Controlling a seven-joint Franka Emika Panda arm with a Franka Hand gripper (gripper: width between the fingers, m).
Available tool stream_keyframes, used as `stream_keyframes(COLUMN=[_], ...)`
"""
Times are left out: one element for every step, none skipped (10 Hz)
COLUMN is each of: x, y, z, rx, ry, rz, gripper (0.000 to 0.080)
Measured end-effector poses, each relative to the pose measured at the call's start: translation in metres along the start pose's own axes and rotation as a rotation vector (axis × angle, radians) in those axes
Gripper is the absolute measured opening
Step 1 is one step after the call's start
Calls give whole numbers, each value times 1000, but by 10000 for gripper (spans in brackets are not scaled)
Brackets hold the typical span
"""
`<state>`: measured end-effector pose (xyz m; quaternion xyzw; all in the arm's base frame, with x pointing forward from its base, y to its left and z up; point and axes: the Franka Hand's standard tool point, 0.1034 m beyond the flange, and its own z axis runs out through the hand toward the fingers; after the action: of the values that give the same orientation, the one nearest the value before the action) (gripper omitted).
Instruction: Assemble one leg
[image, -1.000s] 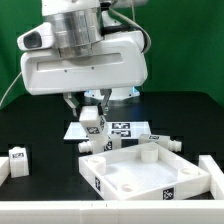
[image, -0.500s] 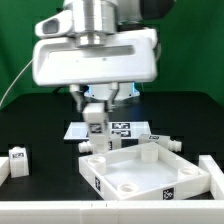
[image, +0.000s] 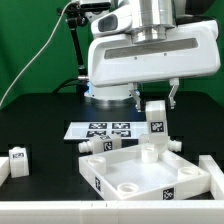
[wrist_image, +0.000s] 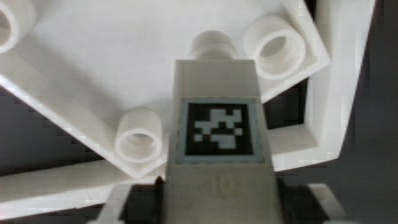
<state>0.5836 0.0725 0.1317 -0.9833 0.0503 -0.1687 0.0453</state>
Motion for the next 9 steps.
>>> stream_keyframes(x=[1,1,5,4,0,1,1,3,2], y=[4,2,3,0,-20,-36,-45,-51,-55], z=[0,1,0,1,1,1,4,9,14], rx=[-4,-3,-10,-13,-1,10,16,20,21], ry=[8,16,88,132,141,142,136,125,124], rz=[5,1,-4,-17,-53,-82,-100,-112,-122], gripper=[282,282,282,282,284,284,284,284,284])
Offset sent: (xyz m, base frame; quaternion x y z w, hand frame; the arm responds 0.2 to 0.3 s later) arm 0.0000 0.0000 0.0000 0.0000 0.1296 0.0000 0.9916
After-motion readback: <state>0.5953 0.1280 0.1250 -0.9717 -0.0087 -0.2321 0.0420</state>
